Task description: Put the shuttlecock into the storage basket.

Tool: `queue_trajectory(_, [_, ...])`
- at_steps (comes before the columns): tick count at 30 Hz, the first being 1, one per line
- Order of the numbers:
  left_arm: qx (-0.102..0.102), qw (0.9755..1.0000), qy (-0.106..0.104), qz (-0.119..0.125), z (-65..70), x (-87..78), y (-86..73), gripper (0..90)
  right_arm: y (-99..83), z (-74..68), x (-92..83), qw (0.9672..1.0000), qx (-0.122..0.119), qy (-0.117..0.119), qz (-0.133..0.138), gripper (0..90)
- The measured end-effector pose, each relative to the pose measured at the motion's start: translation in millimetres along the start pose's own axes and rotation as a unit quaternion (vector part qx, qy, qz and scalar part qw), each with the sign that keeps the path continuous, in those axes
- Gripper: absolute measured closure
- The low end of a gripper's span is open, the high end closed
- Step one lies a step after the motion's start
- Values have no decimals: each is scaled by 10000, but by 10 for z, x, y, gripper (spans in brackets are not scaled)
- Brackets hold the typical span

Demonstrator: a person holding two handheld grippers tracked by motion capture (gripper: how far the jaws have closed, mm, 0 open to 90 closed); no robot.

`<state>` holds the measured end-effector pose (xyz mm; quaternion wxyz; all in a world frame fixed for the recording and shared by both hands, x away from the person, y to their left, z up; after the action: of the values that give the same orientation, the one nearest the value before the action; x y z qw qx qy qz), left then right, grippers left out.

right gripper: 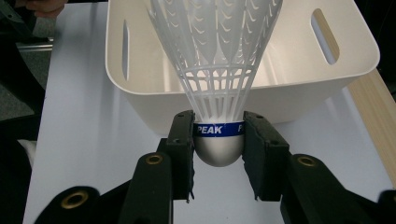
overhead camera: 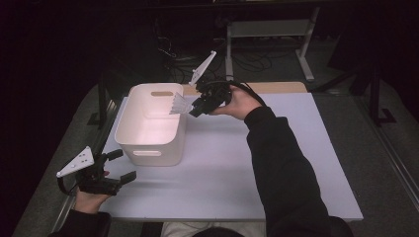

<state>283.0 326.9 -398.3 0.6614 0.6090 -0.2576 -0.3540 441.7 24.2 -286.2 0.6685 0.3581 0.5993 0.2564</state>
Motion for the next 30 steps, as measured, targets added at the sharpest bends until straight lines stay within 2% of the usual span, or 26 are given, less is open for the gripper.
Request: queue_trajectory(30, [-8, 10000, -10, -2, 7, -7, -3, 0, 313, -117, 301, 9993, -254, 270, -41, 642])
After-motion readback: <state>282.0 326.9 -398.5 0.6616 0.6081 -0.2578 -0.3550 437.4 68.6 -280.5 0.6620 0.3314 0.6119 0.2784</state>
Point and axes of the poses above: each handheld gripper's, and its own axes: x roughly forward along the jaws, y roughly out of its top, z roughly to its right, the point moved 4 cm from there along x, roughly forward along the jaws, and after that the axes turned 12 degrees about z, right-handed, at the moved point
